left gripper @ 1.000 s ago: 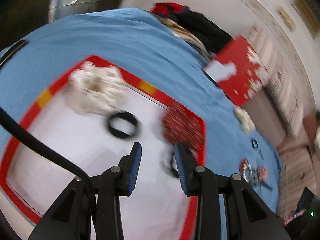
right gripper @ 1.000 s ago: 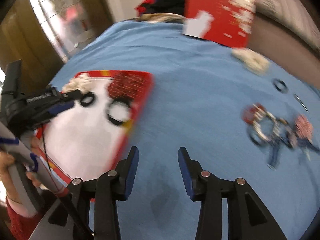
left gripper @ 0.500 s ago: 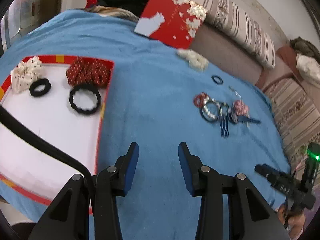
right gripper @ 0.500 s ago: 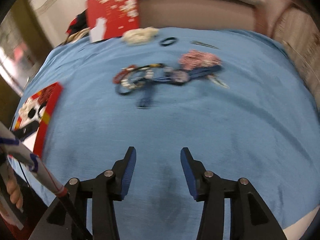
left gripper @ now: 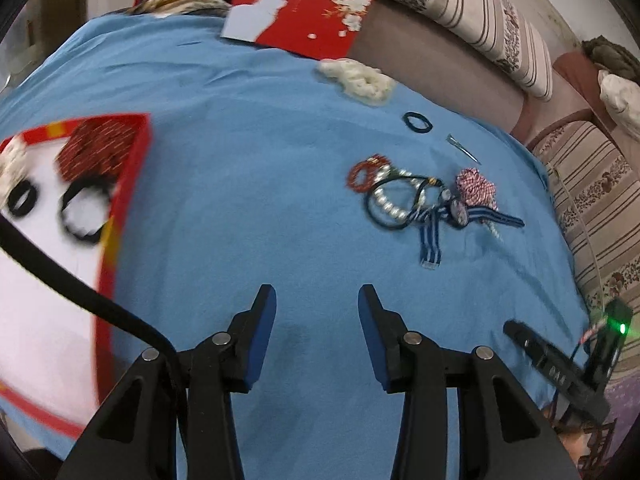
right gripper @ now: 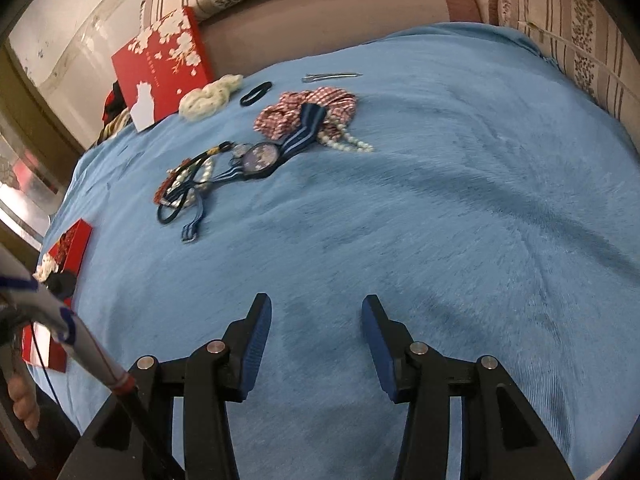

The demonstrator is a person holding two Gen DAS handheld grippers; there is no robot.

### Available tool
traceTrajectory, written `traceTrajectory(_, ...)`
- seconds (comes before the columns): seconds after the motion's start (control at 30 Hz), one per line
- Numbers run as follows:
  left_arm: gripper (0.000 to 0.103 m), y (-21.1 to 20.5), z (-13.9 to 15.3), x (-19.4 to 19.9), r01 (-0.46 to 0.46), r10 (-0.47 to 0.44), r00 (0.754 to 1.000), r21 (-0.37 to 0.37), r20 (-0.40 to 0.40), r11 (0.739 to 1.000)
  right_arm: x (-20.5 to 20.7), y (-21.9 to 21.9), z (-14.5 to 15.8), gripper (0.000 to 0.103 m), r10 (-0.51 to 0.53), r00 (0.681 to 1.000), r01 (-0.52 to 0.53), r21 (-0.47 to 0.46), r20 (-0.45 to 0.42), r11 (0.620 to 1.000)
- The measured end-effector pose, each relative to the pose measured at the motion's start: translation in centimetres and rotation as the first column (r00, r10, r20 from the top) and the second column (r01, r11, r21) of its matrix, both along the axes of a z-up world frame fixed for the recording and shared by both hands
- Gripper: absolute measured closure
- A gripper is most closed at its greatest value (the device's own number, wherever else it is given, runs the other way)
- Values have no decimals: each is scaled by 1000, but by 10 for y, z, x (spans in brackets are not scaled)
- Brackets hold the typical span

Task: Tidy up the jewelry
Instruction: 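Grasp the red bead bracelet with the left tool and lift it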

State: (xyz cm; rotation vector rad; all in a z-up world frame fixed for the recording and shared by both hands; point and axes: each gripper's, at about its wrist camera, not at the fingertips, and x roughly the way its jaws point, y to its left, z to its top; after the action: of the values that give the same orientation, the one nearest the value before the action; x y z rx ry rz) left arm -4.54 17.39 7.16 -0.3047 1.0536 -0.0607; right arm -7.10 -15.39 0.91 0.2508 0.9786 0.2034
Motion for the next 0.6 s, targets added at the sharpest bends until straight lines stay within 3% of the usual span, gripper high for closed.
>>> traceTrajectory(0.43,63,-42,-31,137,67,-65,996,35,-53,997,14,-14,-9,46,-3,999,-1,77,47,997)
traceTrajectory(0.57,79,-56,-50,152,124,-117,991,106,-70,987,18,-12,-11,46,1,999,-5,70,52,998)
traceTrajectory(0.6,94,-58,-50,154,135,-127,989,111,-70,985,19,-11,-11,46,1,999,-4,66,54,998)
